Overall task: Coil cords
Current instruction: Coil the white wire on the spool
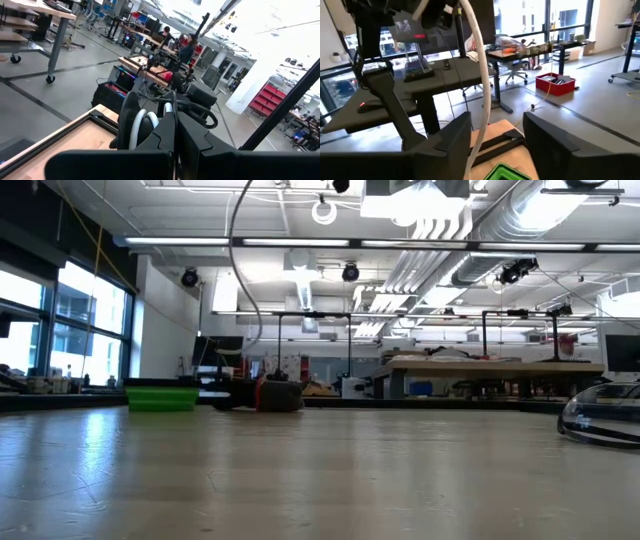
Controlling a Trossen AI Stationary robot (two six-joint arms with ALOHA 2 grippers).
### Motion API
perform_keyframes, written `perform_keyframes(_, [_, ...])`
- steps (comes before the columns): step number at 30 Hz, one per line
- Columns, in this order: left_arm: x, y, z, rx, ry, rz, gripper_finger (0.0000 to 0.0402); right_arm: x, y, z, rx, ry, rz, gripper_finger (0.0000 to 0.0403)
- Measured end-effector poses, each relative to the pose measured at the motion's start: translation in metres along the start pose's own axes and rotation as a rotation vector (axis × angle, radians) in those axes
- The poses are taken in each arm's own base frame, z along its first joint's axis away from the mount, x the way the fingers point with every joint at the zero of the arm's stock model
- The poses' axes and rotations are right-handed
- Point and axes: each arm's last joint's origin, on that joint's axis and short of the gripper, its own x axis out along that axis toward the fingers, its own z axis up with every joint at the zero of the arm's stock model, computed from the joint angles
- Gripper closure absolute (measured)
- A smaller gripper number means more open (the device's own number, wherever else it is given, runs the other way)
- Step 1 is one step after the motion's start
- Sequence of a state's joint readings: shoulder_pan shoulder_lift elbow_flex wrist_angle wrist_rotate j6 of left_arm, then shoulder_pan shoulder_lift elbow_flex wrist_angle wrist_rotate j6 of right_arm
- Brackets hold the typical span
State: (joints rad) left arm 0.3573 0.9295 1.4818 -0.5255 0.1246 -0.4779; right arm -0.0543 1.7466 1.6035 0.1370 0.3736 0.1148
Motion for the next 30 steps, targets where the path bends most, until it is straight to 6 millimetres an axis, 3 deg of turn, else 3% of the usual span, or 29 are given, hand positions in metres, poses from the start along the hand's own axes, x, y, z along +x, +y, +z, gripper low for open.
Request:
perform_keyframes(4, [0.0000,0.0000,0.0000,0.000,0.000,0.000,0.0401,0.0018,-0.0016,-0.0004,0.045,0.007,0.052,0.0255])
perform_keyframes(19, [0.0018,0.0007,-0.0004,-0.006,0.001,0.010,0.0401,0.0059,-0.0007,-0.0074,0.022,0.022,0.029,0.0265])
perform_keyframes(30, [0.0042,0.0017,-0.0010,-0.018,0.003,0.022,0.0401,0.0057,-0.0009,-0.0075,0.007,0.026,0.025,0.0343])
